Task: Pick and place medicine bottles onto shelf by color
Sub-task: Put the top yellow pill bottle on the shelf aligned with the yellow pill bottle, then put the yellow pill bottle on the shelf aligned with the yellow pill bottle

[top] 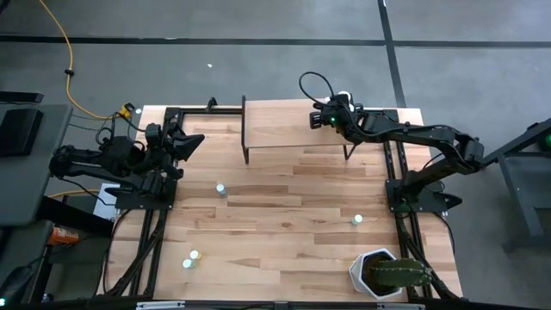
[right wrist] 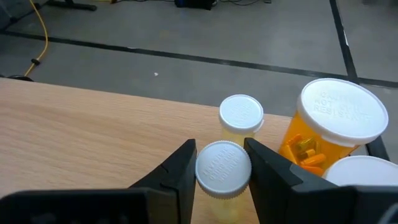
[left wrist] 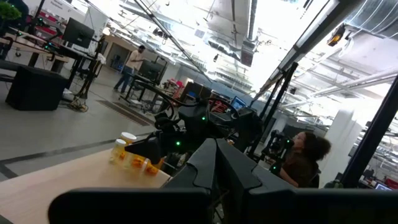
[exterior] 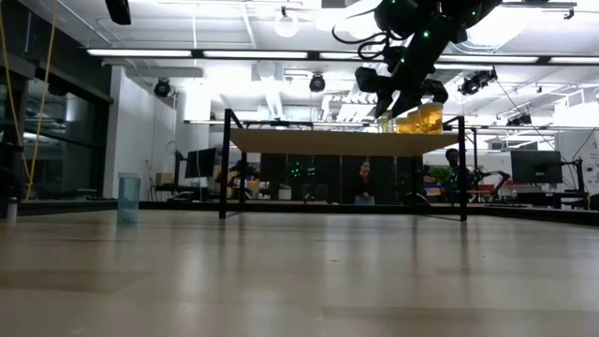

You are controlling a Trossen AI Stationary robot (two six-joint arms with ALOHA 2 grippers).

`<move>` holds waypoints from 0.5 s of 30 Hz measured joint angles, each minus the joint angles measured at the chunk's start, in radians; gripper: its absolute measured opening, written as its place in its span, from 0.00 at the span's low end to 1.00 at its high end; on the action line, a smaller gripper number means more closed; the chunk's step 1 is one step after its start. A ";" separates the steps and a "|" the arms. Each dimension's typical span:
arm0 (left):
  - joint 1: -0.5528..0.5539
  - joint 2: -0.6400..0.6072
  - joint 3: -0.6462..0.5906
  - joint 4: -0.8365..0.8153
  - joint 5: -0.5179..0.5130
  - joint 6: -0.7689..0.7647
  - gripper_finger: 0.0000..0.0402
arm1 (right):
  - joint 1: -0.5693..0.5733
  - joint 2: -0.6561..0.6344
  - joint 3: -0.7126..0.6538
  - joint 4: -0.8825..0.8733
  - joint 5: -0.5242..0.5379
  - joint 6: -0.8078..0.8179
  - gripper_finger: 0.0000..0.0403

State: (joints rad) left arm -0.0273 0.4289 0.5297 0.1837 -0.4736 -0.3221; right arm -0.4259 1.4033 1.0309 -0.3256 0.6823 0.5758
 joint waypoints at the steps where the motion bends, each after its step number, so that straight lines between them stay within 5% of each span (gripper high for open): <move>1: 0.000 0.000 0.000 0.000 0.000 0.000 0.00 | 0.000 0.000 0.000 0.000 0.000 0.000 0.27; 15: 0.000 0.000 0.000 0.000 0.000 0.000 0.00 | 0.000 0.000 0.000 0.000 0.001 0.000 0.35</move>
State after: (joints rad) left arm -0.0273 0.4287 0.5297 0.1837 -0.4736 -0.3222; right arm -0.4255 1.4034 1.0309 -0.3253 0.6834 0.5758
